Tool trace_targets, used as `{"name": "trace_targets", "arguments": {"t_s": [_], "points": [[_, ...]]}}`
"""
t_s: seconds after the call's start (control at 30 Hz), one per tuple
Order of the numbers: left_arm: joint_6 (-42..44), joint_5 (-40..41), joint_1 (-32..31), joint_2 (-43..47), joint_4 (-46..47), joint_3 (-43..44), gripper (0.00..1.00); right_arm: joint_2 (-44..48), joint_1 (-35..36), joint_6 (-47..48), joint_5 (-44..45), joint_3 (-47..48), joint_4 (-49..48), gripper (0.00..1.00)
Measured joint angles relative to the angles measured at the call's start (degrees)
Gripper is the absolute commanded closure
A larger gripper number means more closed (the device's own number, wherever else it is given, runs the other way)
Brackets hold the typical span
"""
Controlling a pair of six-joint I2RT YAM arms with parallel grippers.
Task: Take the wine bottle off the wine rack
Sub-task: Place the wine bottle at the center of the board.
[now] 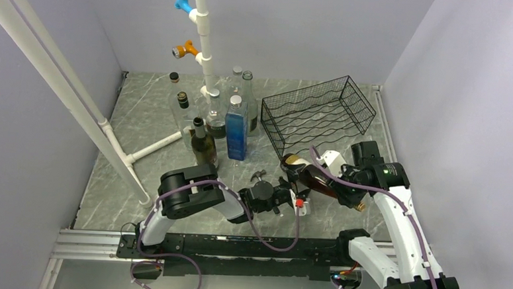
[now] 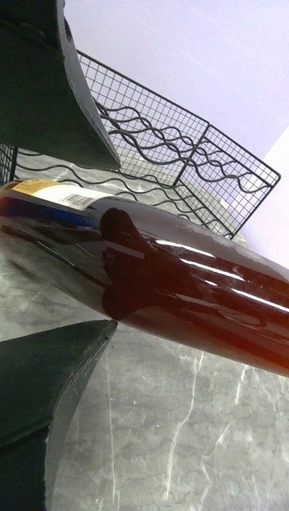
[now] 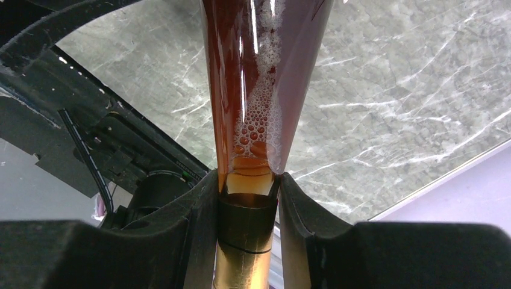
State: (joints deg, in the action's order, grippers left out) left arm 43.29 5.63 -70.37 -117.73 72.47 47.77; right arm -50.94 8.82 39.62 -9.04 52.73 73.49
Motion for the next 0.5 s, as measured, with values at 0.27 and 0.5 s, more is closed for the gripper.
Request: {"name": "trace_targets", "arguments": {"t_s": [0.27, 0.5], "points": [[-1.2, -4.3, 1.6, -1.8, 0.4, 1.1, 0.01, -1.0, 0.0, 0.0, -1.1, 0.8, 0.7, 1.0], [-2.7, -10.3, 3.3, -1.9, -1.2, 3.1, 0.0, -2.5, 0.0, 0.1, -1.9, 2.4, 1.4, 1.0]]}}
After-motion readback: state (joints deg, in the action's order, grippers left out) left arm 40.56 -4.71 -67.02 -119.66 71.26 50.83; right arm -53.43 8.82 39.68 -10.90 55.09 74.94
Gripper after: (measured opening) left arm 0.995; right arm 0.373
